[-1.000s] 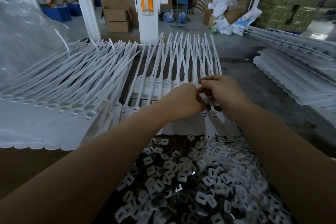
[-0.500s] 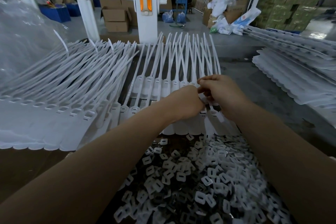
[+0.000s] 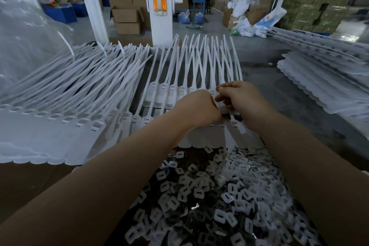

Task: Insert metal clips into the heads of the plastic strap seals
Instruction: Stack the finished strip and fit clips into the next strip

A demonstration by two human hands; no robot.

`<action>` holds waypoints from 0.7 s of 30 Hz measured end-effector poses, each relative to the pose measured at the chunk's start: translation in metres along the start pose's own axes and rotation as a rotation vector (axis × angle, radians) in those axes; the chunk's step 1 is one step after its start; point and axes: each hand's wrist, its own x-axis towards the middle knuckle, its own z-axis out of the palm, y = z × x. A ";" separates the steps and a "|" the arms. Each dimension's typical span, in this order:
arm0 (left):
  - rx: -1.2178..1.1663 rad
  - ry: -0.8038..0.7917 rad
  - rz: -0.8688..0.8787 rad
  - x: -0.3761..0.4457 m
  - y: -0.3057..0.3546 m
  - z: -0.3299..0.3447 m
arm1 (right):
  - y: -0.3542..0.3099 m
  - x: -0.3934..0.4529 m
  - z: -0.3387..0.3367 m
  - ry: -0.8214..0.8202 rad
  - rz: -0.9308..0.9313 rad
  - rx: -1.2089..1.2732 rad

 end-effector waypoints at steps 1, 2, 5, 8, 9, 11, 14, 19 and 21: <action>0.015 0.003 -0.032 0.001 0.000 0.000 | 0.000 0.000 0.000 0.002 0.000 -0.001; 0.043 0.006 -0.064 0.001 0.000 0.000 | 0.000 0.000 0.001 0.005 -0.002 -0.002; 0.066 0.017 -0.132 0.005 0.001 0.000 | -0.002 -0.002 0.002 0.008 -0.005 -0.013; 0.011 0.005 -0.137 0.007 0.000 0.002 | -0.002 -0.003 0.002 0.007 -0.010 -0.018; 0.013 0.007 -0.129 0.006 -0.001 0.003 | -0.002 -0.003 0.002 0.008 -0.011 -0.019; 0.059 0.036 -0.091 0.004 -0.003 0.003 | -0.002 -0.003 0.001 0.005 -0.011 -0.020; 0.124 0.049 0.085 -0.004 -0.008 -0.004 | -0.002 -0.002 0.000 -0.004 -0.008 -0.024; 0.034 -0.246 0.465 -0.030 -0.005 -0.031 | -0.002 -0.002 0.000 -0.011 -0.004 -0.013; 0.040 -0.371 0.501 -0.038 -0.006 -0.040 | -0.003 -0.002 0.000 -0.007 -0.005 -0.015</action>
